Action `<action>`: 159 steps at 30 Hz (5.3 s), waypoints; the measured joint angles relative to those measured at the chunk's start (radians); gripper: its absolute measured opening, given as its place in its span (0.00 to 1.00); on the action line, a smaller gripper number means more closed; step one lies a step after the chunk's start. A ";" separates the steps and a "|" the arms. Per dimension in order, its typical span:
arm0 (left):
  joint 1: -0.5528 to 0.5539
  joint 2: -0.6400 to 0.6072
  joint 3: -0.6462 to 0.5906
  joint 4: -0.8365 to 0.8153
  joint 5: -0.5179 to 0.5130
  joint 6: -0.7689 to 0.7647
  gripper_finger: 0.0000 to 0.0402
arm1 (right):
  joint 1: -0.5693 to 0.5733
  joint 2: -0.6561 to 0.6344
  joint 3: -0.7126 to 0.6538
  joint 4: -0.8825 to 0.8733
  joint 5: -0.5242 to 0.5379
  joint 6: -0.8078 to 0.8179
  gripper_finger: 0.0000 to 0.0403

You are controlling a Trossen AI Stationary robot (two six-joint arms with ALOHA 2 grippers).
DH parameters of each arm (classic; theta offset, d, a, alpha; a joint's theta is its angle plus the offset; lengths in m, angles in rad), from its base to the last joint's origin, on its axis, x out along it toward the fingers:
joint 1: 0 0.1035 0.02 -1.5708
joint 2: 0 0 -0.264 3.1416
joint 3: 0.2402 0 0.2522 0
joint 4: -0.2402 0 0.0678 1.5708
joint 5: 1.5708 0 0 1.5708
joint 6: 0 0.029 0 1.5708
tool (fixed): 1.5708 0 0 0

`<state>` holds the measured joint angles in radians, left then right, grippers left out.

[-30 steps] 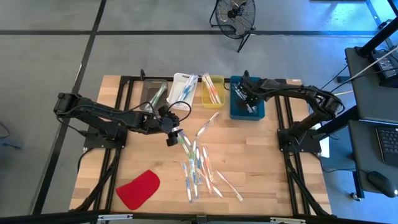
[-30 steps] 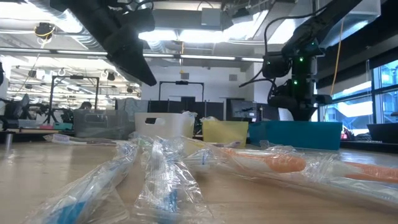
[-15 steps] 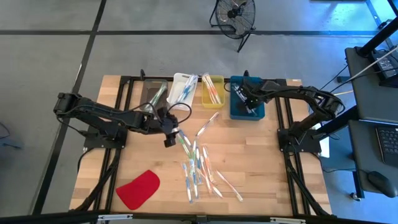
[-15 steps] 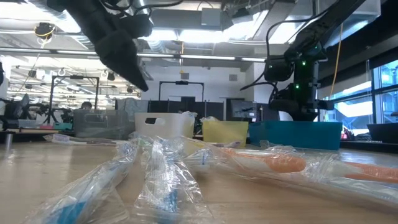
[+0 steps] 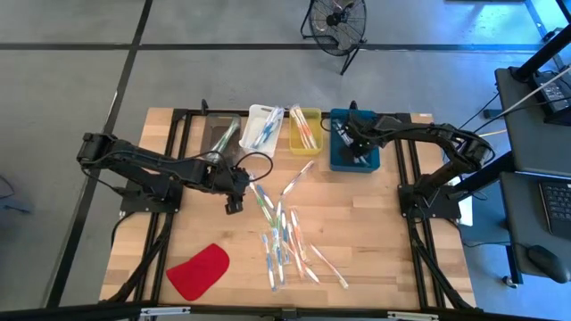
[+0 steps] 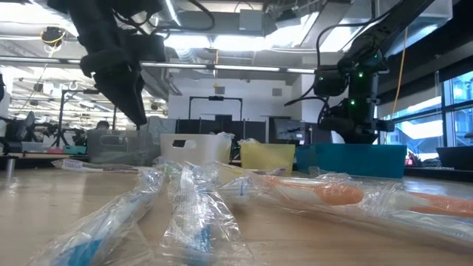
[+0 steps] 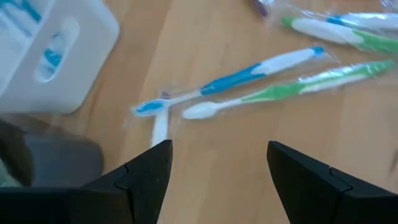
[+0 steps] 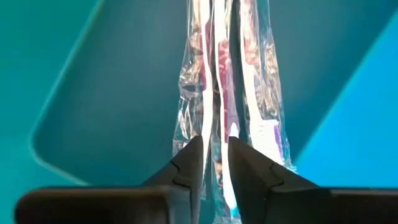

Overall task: Pick & Place Toothbrushes
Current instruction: Put the green toothbrush into the black bin

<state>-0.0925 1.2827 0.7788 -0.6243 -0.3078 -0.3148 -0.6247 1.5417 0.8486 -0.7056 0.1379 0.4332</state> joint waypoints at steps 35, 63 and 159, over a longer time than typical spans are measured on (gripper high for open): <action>0.017 0.311 0.000 0.327 0.169 0.661 0.64 | 0.130 -0.301 0.000 -0.031 0.003 -0.063 0.29; 0.071 0.350 0.003 0.215 0.332 0.643 0.37 | 0.311 -0.308 0.000 -0.039 0.003 0.015 0.29; 0.147 -0.321 -0.282 0.541 -0.225 0.205 0.07 | 0.923 -0.306 -0.362 0.796 0.299 0.136 0.14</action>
<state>0.0540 0.9613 0.4973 -0.0831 -0.5331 -0.1101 0.2985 1.2354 0.4862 0.0902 0.4370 0.5696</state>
